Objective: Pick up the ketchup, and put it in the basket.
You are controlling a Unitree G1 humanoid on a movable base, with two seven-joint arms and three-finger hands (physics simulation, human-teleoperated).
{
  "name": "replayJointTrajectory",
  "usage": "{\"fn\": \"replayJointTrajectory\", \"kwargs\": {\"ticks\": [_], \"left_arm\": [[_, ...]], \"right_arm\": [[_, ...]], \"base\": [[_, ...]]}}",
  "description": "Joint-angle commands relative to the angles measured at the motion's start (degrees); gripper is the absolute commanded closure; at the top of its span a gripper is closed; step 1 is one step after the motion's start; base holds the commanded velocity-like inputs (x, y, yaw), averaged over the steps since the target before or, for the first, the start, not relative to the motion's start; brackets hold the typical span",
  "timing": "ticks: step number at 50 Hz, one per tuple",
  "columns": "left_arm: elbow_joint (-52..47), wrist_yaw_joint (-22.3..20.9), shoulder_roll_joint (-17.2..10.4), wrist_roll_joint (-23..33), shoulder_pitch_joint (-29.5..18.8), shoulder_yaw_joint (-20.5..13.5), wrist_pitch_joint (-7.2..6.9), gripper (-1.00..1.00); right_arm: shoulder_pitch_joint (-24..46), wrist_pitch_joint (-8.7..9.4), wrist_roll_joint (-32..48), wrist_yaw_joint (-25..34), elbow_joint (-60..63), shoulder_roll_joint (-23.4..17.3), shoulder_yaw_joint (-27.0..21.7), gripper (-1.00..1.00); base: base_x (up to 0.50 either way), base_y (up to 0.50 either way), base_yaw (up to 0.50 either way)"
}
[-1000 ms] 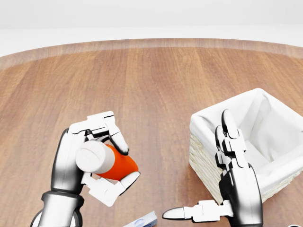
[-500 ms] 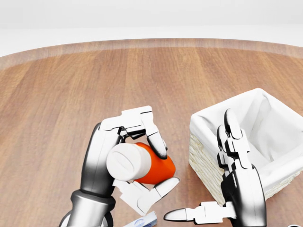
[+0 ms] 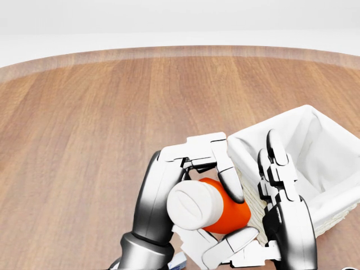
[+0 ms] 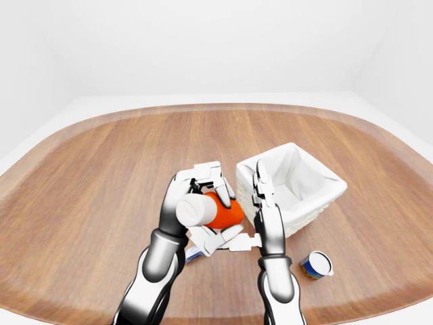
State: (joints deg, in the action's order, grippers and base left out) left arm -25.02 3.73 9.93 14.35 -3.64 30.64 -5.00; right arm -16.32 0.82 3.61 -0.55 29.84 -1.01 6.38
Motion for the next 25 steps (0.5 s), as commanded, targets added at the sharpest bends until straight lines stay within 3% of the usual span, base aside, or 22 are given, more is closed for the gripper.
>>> {"fn": "replayJointTrajectory", "kwargs": {"ticks": [1, 15, 25], "left_arm": [[2.3, 2.5, 1.7, -1.1, -0.1, 4.3, 0.0, 0.94], [5.6, 3.7, 3.0, 0.2, 0.8, 8.9, 0.0, 0.94], [7.7, 3.8, 3.5, -0.1, 0.6, 9.2, 0.0, 0.94]], "right_arm": [[-0.4, 0.19, -0.2, 0.1, 0.8, 0.0, -0.2, -1.0], [-0.3, -0.03, -0.1, 0.1, 0.6, 0.0, 0.1, -1.0], [-0.5, -0.29, -0.1, 0.1, 0.5, -0.1, 0.3, -1.0]], "base": [[0.0, 0.0, 0.0], [0.0, 0.0, 0.0], [0.0, 0.0, 0.0]]}}
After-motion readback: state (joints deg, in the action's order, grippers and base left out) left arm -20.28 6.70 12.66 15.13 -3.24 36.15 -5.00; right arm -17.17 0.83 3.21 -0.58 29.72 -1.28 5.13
